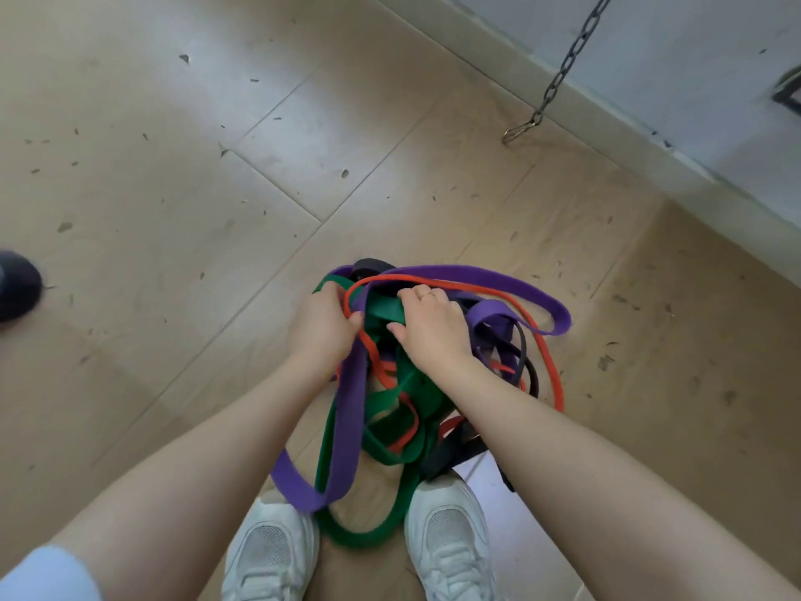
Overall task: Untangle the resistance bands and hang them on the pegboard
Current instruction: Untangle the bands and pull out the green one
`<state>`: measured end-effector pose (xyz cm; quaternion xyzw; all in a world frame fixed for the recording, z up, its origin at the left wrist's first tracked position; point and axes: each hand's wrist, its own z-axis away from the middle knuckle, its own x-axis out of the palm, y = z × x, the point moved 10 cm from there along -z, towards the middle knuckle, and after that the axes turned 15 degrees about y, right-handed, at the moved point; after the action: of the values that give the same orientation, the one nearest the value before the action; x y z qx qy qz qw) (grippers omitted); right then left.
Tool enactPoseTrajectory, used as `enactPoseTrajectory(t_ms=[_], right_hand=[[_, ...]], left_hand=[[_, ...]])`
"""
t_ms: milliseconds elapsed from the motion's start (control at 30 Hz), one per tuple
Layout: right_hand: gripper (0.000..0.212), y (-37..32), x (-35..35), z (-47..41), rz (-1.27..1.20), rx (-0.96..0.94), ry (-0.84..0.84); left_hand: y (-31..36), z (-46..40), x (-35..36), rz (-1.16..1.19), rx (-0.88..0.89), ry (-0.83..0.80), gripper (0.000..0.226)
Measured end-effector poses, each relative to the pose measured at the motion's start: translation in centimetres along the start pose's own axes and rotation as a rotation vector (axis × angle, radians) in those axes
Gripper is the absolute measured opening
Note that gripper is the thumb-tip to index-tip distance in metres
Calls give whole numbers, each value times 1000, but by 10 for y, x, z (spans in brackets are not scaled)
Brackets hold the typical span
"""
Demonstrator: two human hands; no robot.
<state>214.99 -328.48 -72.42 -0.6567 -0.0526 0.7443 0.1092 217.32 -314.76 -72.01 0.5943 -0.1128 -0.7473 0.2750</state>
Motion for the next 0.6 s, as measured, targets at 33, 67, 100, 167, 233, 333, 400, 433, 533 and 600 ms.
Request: enactPoseTrajectory(t_ms=[33, 67, 100, 167, 233, 333, 400, 433, 533, 600], right_hand=[[47, -2, 6, -2, 29, -25, -27], [50, -5, 11, -2, 66, -62, -61], [52, -8, 18, 0, 105, -103, -102], [49, -10, 24, 3, 149, -151, -136], [43, -6, 19, 4, 150, -152, -123], [42, 9, 0, 6, 116, -159, -110], [37, 28, -15, 14, 93, -140, -135], [35, 42, -21, 19, 63, -104, -147], [29, 92, -43, 42, -117, 126, -132], [23, 116, -63, 55, -257, 293, -61]], left_hand=[[-3, 0, 5, -27, -18, -17, 23], [-4, 2, 9, -30, -35, -36, 22], [-5, 4, 14, -11, -50, -54, 26], [-5, 10, 23, 47, -71, -92, 38], [-3, 16, 26, 69, -60, -106, 44], [-1, 19, 14, 190, -108, -98, 38], [1, 13, -9, 274, -126, -21, 32], [1, 7, -24, 294, -115, 40, 29], [-1, -9, -72, 316, -97, 204, 28], [0, -19, -87, 297, -50, 273, 32]])
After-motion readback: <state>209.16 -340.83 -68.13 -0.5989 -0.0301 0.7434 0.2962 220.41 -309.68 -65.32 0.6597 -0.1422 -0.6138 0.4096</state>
